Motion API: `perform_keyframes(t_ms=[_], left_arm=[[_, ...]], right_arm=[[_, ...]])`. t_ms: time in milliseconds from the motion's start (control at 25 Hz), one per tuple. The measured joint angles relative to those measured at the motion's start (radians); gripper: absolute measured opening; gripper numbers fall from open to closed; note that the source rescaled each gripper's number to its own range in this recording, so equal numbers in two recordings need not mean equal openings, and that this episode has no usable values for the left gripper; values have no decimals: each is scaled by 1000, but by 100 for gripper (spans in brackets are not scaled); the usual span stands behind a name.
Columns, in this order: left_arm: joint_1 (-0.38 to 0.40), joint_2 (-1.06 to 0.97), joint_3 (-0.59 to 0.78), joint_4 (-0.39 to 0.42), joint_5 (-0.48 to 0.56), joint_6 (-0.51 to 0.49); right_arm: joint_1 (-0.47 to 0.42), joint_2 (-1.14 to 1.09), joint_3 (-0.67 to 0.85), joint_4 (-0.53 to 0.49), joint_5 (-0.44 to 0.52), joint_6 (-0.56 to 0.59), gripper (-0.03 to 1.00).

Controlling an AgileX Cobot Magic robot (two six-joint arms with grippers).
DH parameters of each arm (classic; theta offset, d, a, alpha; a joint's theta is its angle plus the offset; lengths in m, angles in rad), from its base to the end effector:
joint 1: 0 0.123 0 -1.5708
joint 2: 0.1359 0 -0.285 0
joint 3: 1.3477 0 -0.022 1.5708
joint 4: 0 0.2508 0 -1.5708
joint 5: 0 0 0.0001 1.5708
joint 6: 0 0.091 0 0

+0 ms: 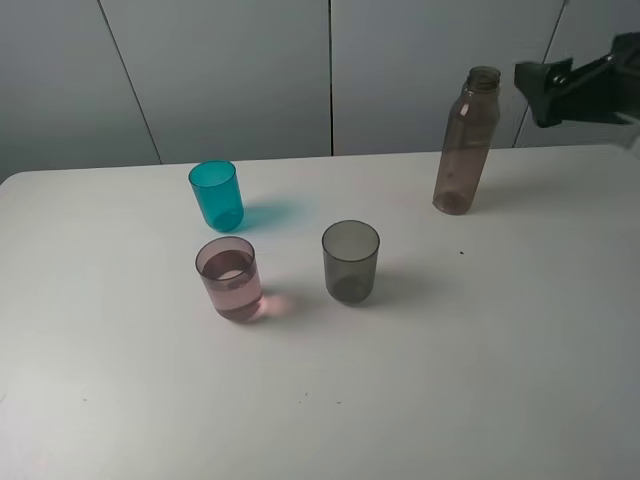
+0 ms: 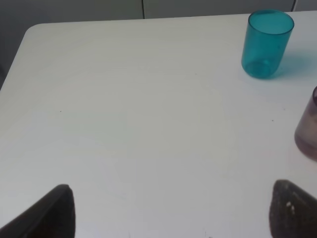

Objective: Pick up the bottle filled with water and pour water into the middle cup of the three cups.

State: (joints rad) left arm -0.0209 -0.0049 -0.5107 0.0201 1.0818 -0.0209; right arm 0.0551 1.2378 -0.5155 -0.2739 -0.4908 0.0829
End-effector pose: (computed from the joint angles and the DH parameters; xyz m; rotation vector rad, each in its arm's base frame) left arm -0.0077 0.0018 0.2785 -0.0014 2.0496 -0.0020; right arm 0.2472 0.0252 0.2569 -0.2790 1.7069 0.0333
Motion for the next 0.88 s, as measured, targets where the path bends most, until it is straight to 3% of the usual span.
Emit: perform_keyframes(t_ms=[360, 520, 880], left_arm=[[0, 0, 0, 0, 0, 0], [0, 0, 0, 0, 0, 0], [0, 0, 0, 0, 0, 2]], right_arm=[[0, -449, -162, 28, 681, 44, 100], [0, -592, -225, 87, 967, 1, 100], [0, -821, -243, 306, 1376, -182, 100]])
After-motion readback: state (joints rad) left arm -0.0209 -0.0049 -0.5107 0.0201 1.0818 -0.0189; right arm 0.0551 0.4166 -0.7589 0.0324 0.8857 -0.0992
